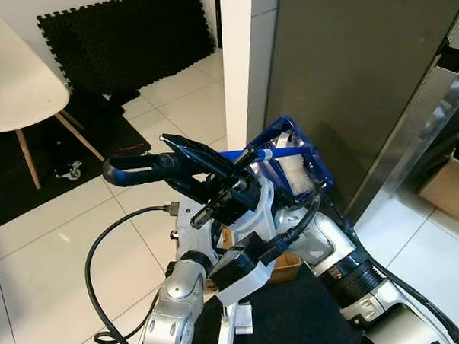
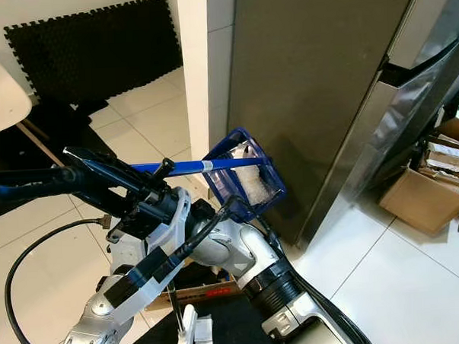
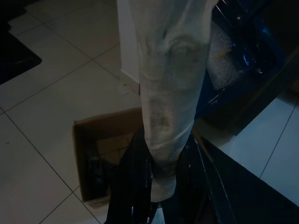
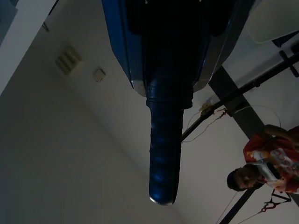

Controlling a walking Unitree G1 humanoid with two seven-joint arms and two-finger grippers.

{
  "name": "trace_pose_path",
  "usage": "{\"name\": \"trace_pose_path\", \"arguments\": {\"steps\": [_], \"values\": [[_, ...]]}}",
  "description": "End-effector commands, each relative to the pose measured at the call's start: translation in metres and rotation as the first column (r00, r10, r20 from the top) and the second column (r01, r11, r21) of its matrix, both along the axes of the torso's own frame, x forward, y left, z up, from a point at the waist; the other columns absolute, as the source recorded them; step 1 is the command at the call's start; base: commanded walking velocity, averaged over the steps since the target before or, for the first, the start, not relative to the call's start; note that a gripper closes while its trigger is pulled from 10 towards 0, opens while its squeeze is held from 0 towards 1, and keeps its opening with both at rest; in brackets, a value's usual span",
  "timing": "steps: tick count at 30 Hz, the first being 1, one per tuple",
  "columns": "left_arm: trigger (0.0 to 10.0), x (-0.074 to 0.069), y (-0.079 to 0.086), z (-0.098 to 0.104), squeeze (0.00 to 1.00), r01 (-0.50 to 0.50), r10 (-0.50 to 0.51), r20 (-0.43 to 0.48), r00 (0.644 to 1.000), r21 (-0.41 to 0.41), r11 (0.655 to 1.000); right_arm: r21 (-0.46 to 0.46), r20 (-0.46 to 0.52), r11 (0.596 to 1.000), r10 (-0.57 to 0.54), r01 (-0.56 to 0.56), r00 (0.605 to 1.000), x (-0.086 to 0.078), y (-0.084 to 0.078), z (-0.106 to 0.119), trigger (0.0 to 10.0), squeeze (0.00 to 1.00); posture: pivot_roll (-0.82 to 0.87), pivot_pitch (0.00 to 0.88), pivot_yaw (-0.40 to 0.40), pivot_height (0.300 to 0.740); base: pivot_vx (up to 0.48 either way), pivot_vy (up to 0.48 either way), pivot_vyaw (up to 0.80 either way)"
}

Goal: Sweep floor

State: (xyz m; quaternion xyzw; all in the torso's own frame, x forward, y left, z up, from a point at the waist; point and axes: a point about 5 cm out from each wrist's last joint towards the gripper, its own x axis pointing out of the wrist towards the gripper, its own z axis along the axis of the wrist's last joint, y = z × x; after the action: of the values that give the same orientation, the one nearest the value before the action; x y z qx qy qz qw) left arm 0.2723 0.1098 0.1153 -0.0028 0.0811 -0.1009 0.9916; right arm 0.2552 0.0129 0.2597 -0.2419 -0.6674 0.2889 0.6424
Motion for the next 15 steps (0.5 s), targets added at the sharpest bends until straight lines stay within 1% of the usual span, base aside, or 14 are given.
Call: {"name": "trace_pose_path", "arguments": {"steps": [1, 7, 8, 11, 12, 14, 15], "values": [[10.0, 0.0003, -0.0046, 0.0019, 0.0, 0.008, -0.008, 0.012, 1.0, -0.011, 1.0, -0.029, 0.087, 0.999, 0.029, -0.027, 0.996, -0.0072, 0.0017, 0.0063, 10.0, 0.0, 0.14, 0.12, -0.036, 0.74, 0.0, 0.0, 0.0], [10.0, -0.0007, -0.0051, 0.0018, 0.0, 0.012, -0.012, 0.011, 1.0, -0.011, 1.0, -0.024, 0.079, 1.0, 0.017, -0.015, 0.997, -0.005, 0.0002, 0.0061, 10.0, 0.0, 0.14, 0.122, -0.036, 0.74, 0.0, 0.0, 0.0], [10.0, -0.0007, -0.0055, 0.0019, 0.0, 0.012, -0.012, 0.011, 1.0, -0.012, 1.0, -0.036, 0.084, 0.999, 0.04, -0.037, 0.996, -0.0097, 0.0021, 0.0029, 10.0, 0.0, 0.14, 0.123, -0.035, 0.74, 0.0, 0.0, 0.0], [10.0, -0.0006, -0.0062, 0.0023, 0.0, 0.013, -0.012, 0.012, 1.0, -0.012, 1.0, -0.042, 0.086, 0.998, 0.044, -0.04, 0.995, -0.0106, 0.0022, 0.0017, 10.0, 0.0, 0.14, 0.124, -0.037, 0.74, 0.0, 0.0, 0.0], [10.0, -0.0006, -0.0066, 0.0028, 0.0, 0.013, -0.012, 0.013, 1.0, -0.012, 1.0, -0.032, 0.08, 0.999, 0.026, -0.023, 0.996, -0.0074, 0.0007, 0.0028, 10.0, 0.0, 0.15, 0.125, -0.039, 0.74, 0.0, 0.0, 0.0], [10.0, -0.001, -0.0051, 0.0021, 0.0, 0.01, -0.01, 0.011, 1.0, -0.011, 1.0, -0.049, 0.09, 0.998, 0.055, -0.05, 0.994, -0.0125, 0.0026, 0.0009, 10.0, 0.0, 0.14, 0.125, -0.034, 0.74, 0.0, 0.0, 0.0], [10.0, -0.001, -0.0047, 0.0019, 0.0, 0.011, -0.011, 0.01, 1.0, -0.01, 1.0, -0.049, 0.093, 0.997, 0.056, -0.051, 0.994, -0.0125, 0.0023, 0.0011, 10.0, 0.0, 0.14, 0.126, -0.036, 0.74, 0.0, 0.0, 0.0]]}}
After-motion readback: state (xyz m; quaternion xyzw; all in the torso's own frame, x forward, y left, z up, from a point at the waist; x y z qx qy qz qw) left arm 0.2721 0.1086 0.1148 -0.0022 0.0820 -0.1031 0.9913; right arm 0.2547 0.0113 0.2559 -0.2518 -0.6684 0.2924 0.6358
